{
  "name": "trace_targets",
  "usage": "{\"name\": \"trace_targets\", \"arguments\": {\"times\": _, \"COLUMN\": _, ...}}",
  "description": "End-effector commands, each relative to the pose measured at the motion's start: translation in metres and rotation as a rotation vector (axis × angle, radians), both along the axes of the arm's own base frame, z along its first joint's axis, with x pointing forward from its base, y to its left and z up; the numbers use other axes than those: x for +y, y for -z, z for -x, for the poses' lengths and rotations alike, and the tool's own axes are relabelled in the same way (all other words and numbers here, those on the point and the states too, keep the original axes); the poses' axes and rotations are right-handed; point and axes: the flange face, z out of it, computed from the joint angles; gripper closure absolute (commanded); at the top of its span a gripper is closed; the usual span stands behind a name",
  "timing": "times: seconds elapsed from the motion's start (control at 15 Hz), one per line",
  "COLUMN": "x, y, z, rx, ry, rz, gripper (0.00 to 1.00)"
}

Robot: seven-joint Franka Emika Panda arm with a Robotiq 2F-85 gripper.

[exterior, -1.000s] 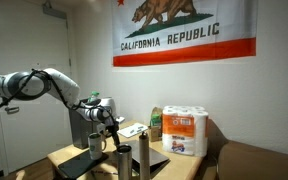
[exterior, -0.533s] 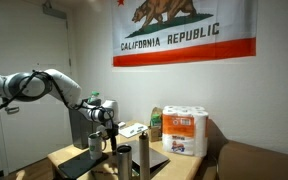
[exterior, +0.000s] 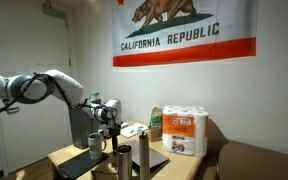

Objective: Close the laptop

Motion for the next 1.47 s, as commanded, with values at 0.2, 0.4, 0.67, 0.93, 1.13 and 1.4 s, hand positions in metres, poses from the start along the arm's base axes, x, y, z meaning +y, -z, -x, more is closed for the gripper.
{"name": "trace_targets", "arguments": {"times": 0.2, "x": -0.003, "y": -0.001, "z": -0.012, "rx": 0.013, "ry": 0.002, "rz": 0.012, "gripper": 0.00}}
{"name": "trace_targets", "arguments": {"times": 0.4, "x": 0.000, "y": -0.004, "z": -0.024, "rx": 0.020, "ry": -0.013, "rz": 0.015, "gripper": 0.00}}
{"name": "trace_targets", "arguments": {"times": 0.67, "x": 0.003, "y": -0.006, "z": -0.033, "rx": 0.056, "ry": -0.018, "rz": 0.024, "gripper": 0.00}}
{"name": "trace_targets", "arguments": {"times": 0.93, "x": 0.009, "y": -0.020, "z": -0.032, "rx": 0.109, "ry": -0.043, "rz": 0.005, "gripper": 0.00}}
{"name": "trace_targets", "arguments": {"times": 1.13, "x": 0.015, "y": -0.038, "z": -0.027, "rx": 0.185, "ry": -0.083, "rz": -0.072, "gripper": 0.00}}
{"name": "trace_targets", "arguments": {"times": 1.4, "x": 0.019, "y": -0.056, "z": -0.028, "rx": 0.204, "ry": -0.041, "rz": -0.020, "gripper": 0.00}}
